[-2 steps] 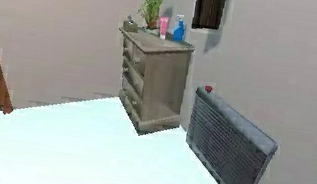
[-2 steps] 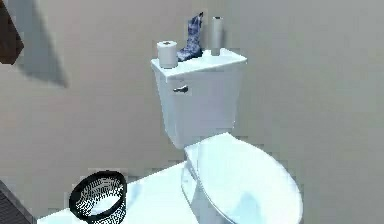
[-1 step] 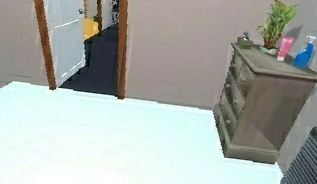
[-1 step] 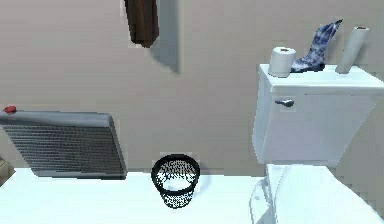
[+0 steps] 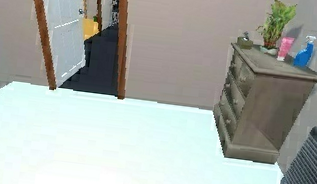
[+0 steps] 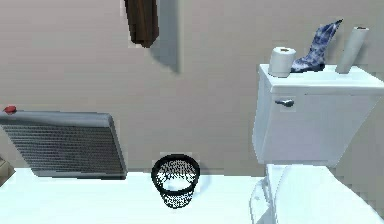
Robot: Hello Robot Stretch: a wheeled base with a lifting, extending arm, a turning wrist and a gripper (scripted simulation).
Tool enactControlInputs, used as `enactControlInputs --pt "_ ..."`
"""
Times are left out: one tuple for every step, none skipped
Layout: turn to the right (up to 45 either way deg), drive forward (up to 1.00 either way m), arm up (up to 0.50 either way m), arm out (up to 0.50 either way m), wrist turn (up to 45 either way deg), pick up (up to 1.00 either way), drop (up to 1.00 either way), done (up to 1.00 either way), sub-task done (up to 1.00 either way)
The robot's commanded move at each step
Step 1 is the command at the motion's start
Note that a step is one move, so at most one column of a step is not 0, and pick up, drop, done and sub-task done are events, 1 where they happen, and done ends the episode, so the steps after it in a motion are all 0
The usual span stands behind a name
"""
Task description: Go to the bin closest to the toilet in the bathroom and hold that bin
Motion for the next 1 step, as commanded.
enactControlInputs --pt "0.0 0.0 0.0 0.5 0.0 0.0 0.0 0.0 0.0"
